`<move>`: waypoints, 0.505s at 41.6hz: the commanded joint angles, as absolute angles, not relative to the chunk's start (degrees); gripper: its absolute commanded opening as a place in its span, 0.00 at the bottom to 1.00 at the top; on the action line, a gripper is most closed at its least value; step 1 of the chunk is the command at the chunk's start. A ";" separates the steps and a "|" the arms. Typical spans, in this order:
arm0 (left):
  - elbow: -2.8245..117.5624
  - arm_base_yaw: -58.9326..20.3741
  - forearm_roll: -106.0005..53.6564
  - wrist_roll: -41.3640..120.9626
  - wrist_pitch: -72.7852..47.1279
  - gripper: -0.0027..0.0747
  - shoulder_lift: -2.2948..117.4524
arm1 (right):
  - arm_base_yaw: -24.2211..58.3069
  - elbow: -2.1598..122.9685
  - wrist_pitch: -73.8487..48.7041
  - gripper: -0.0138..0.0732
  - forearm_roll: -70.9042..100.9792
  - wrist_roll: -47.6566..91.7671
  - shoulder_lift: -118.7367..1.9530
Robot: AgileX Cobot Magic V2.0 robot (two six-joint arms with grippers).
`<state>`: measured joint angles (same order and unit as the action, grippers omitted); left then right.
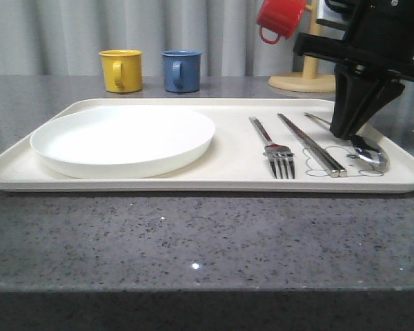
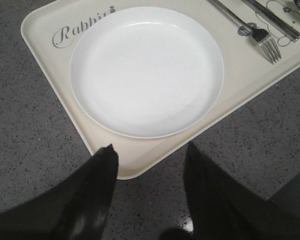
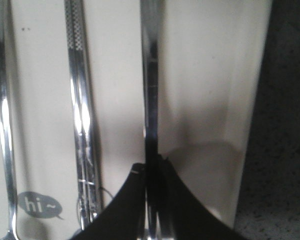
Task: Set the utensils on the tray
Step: 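Lay the spoon on the tray beside the chopsticks and release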
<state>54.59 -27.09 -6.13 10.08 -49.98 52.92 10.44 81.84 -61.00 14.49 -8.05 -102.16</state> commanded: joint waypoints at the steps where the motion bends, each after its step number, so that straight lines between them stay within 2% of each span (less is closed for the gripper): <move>1: 56.03 -27.52 -6.82 9.83 -46.27 0.44 52.36 | 10.39 83.41 -59.45 0.29 15.43 -8.26 -99.42; 5: 56.03 -27.52 -6.82 9.83 -46.27 0.44 52.36 | 10.39 84.06 -59.03 0.40 15.19 -8.26 -99.05; 7: 56.03 -27.52 -6.82 9.83 -46.27 0.44 52.36 | 10.39 84.26 -59.03 0.42 14.90 -8.20 -98.58; 15: 56.03 -27.52 -6.82 9.83 -46.39 0.44 52.36 | 10.90 84.00 -59.29 0.42 11.84 -6.62 -93.98; 21: 56.03 -27.52 -6.82 9.83 -46.39 0.44 52.36 | 14.47 82.85 -61.38 0.42 8.84 -1.00 -87.64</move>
